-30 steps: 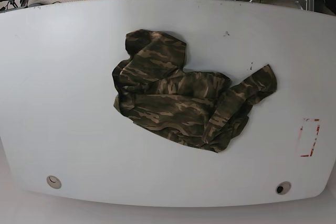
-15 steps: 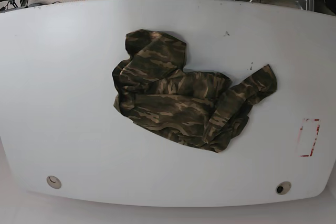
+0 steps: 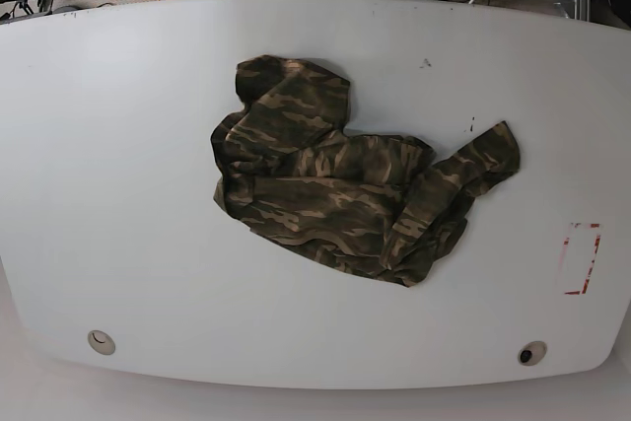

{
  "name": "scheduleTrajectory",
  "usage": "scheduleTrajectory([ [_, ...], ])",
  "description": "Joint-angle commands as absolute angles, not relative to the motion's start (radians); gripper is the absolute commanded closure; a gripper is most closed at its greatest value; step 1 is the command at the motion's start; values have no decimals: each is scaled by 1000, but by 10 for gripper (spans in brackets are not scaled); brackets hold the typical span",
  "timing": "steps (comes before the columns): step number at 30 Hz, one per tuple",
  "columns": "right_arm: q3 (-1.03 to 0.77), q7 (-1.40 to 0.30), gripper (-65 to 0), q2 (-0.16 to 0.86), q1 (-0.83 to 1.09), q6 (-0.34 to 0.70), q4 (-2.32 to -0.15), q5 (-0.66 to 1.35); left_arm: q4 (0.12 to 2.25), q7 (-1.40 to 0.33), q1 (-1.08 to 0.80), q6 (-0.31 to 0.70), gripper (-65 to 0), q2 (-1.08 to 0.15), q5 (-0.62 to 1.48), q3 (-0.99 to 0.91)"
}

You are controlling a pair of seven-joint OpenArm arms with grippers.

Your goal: Fold the T-shirt properly

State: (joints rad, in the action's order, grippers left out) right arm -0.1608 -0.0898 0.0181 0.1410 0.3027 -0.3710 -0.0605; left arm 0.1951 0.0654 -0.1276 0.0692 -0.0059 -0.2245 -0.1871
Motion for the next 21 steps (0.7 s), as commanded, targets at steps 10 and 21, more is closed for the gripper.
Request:
scheduleTrajectory([
  [10,-151,-82,-100,5,166,306,-372,-65,185,62,-133,76,-290,-30,-220,-189],
  [21,-151,-81,-100,4,211,306,-433,-58,219,119,-173,79,-290,-30,-217,-191],
])
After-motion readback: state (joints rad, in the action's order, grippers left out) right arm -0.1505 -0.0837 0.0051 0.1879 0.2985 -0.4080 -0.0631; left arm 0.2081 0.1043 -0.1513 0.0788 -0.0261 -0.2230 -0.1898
